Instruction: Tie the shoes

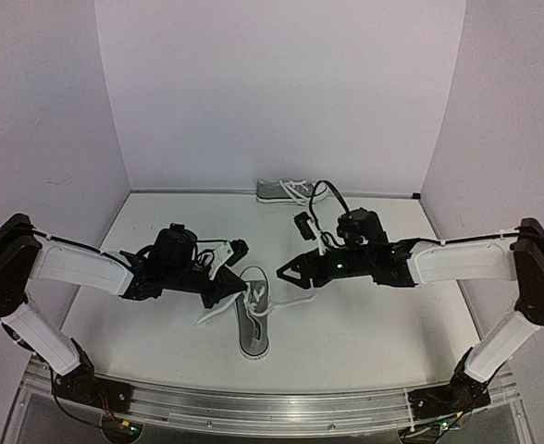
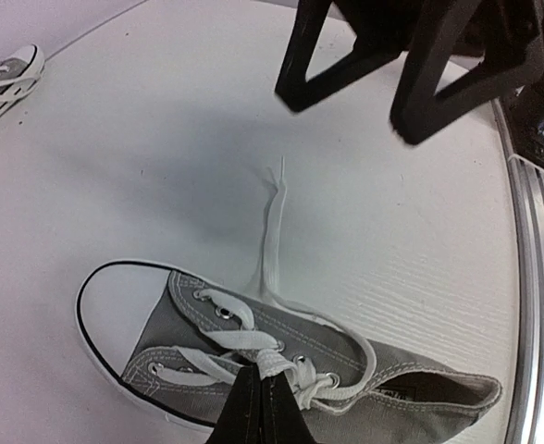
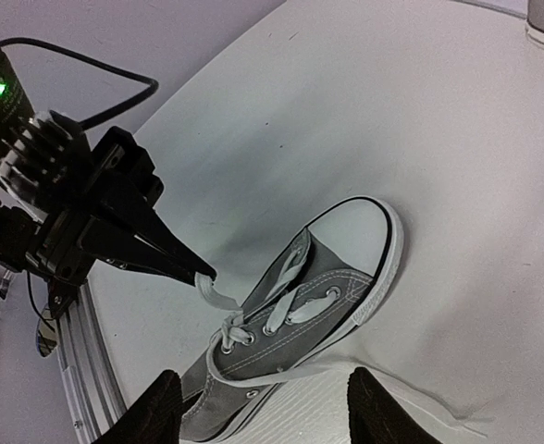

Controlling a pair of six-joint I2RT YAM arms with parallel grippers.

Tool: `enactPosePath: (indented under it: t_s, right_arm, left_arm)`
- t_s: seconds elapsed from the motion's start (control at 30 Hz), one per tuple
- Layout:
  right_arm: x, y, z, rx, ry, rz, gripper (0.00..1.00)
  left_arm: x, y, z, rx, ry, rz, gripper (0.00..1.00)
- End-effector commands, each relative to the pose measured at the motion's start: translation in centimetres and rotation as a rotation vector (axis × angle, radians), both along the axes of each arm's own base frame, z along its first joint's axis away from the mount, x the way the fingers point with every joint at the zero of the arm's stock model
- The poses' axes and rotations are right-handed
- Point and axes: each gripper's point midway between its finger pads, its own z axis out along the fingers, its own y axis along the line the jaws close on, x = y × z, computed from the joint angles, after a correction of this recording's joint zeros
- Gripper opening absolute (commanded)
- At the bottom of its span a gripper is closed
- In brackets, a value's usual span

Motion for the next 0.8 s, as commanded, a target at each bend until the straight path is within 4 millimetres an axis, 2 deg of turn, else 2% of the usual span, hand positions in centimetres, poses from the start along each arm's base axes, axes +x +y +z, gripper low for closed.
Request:
enactPosePath:
  t_s: [0.0,0.27,0.6,0.77]
  right_arm:
    - [-0.4,3.3,2.0,0.102,0.001,0.083,0.55]
    - [-1.2,6.5,0.4,0.095,0.022,0.136,0.51]
    - [-0.8,7.9,-1.1,0.095,0.045,0.161,0.34]
    - [-1.0,8.3,-1.3,0.1,0.062,0.18,0.32]
  left_arm:
    - [-0.2,-1.5,2.3,-0.08,-0.063,-0.025,0.0]
    - [-0.7,-1.8,1.7,-0.07,-0.068,-0.024,0.0]
    - [-1.1,-1.0,1.6,-0.041,-0.096,-0.022,0.0]
    - [-1.0,-0.8,1.7,-0.048,-0.107,-0.007,0.0]
